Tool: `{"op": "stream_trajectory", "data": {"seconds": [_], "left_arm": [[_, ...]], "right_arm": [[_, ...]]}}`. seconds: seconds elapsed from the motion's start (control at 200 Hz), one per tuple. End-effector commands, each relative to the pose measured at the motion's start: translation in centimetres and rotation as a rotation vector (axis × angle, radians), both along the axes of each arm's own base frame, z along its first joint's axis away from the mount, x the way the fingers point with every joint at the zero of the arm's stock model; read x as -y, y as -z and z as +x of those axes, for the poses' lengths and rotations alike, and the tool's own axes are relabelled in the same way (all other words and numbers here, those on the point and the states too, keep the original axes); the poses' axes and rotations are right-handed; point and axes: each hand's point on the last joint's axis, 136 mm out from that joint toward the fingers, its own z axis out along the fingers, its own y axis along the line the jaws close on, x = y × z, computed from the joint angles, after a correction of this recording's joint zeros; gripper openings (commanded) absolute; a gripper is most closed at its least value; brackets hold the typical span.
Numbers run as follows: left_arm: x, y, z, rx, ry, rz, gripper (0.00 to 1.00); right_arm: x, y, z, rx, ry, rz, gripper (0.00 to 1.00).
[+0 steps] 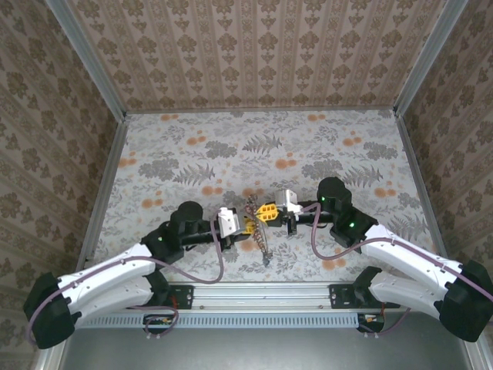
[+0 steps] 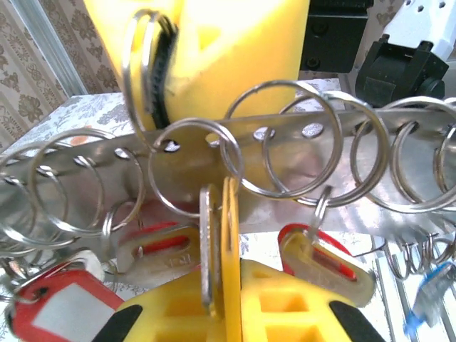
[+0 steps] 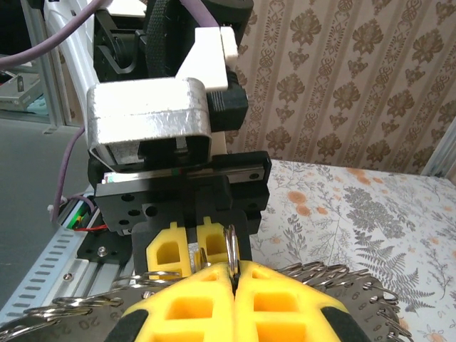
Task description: Put the keys on the keyring
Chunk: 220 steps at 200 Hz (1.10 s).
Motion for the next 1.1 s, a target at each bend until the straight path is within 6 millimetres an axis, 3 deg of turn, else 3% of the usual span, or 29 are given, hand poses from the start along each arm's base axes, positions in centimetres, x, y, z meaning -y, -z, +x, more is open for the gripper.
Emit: {"op": "stream_trajectory", "data": {"seconds": [0.0, 0.225, 0.44, 0.72, 1.025, 1.095], "left_arm": [[-0.7, -0.2, -0.2, 0.023, -0.016, 0.005, 0.06], [-2.1, 0.1, -0.3, 0.034, -0.060, 0.023, 0.00], [-2.4, -0.2, -0.1, 0.064, -0.052, 0.140, 0.00], [-2.3, -1.4, 0.7, 0.133, -0.008, 0.310, 0.00], [-2.6, -3.5, 2.4, 0.236, 0.003, 0.441, 0.00], [-2.9, -3.9, 3.0, 0.277, 0.001, 0.493, 0.00]], "right_arm": [[0.2, -2.5, 0.1, 0.073, 0.011, 0.044, 0.00], [0.9, -1.4, 0.2, 0.108, 0.029, -0.058, 0.00], [1.2, -0.5, 0.2, 0.102, 0.020, -0.165, 0.00], [1.5, 2.2, 0.8, 0.089, 0.043, -0.291, 0.00], [2.5, 3.7, 1.9, 0.075, 0.136, -0.354, 0.00], [2.6, 4.0, 1.9, 0.079, 0.139, -0.354, 0.07]]}}
